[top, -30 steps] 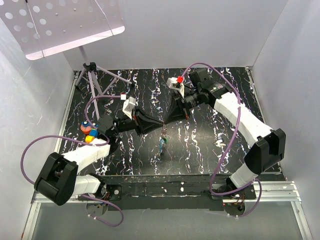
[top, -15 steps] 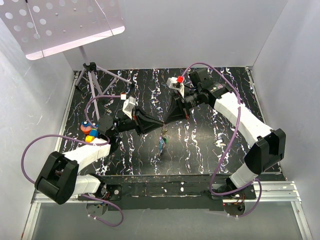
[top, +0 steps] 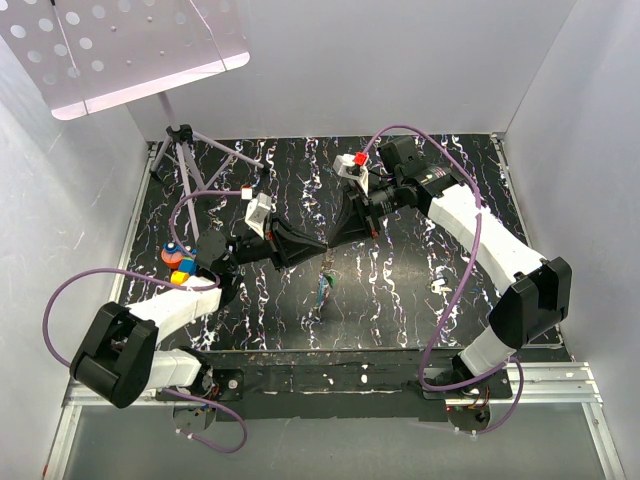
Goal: Put the keys on the keyring
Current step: Adjust the keyring.
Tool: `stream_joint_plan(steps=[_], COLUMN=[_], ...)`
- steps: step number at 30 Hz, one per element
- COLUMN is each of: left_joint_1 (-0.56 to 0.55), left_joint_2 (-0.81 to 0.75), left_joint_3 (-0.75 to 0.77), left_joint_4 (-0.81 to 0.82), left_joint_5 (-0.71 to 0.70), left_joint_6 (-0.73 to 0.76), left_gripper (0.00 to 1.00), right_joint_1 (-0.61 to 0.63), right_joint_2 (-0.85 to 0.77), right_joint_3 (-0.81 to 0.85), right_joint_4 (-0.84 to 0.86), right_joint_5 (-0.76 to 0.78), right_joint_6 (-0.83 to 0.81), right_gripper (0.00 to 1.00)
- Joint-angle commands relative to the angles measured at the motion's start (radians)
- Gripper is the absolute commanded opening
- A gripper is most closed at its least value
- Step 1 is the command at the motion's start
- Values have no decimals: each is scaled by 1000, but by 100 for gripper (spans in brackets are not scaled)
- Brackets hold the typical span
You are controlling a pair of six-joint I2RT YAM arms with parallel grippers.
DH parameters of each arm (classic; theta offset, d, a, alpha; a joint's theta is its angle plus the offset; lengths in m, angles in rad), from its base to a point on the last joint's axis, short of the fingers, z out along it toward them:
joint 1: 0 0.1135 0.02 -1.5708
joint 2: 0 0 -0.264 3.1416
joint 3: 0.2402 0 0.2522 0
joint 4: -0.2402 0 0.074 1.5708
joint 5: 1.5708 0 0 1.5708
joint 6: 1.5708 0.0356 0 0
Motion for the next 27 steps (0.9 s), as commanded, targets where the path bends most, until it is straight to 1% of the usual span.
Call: stream_joint_plan(steps=[1, 7, 8, 9, 10, 11, 13, 14, 15, 17, 22, 23, 24, 26, 27], left_joint_1=[3, 3, 3, 1, 3, 3, 1, 3, 4, 4, 4, 4, 4, 4, 4], left_joint_2=[5, -14, -29, -54, -78, -107, -161, -187, -210, -248, -304, -305, -304, -295, -292], left_joint_3=[16, 8, 5, 2, 3, 5, 14, 22, 34, 49, 108, 127, 147, 189, 213], left_joint_4=[29, 0, -29, -75, -127, -189, -305, -370, -455, -535, -731, -768, -816, -895, -935], left_joint_5=[-10, -11, -18, -25, -33, -37, -42, -38, -33, -21, 22, 33, 41, 48, 50], left_joint_6=[-2, 16, 38, 74, 119, 160, 245, 298, 343, 447, 668, 716, 777, 852, 894], left_gripper=[0, 0, 0, 0, 0, 0, 0, 0, 0, 0, 0, 0, 0, 0, 0], right_joint_1=[7, 7, 7, 7, 6, 3, -19, -31, -46, -72, -112, -117, -120, -120, -120], right_joint_2=[-16, -18, -19, -21, -22, -26, -30, -33, -36, -45, -93, -96, -98, -82, -53], right_joint_3=[8, 5, 6, 9, 19, 28, 63, 78, 98, 135, 186, 181, 155, 93, 98], right_joint_4=[27, 53, 59, 59, 53, 40, -2, -16, -42, -101, -210, -211, -207, -188, -213], right_joint_5=[-49, -38, -29, -12, 6, 22, 39, 45, 56, 85, 267, 299, 306, 361, 361], right_joint_6=[8, 41, 50, 54, 54, 50, 36, 30, 15, -37, -174, -176, -171, -98, -102], right_gripper=[1, 1, 10, 23, 39, 48, 59, 62, 64, 67, 74, 80, 80, 83, 84])
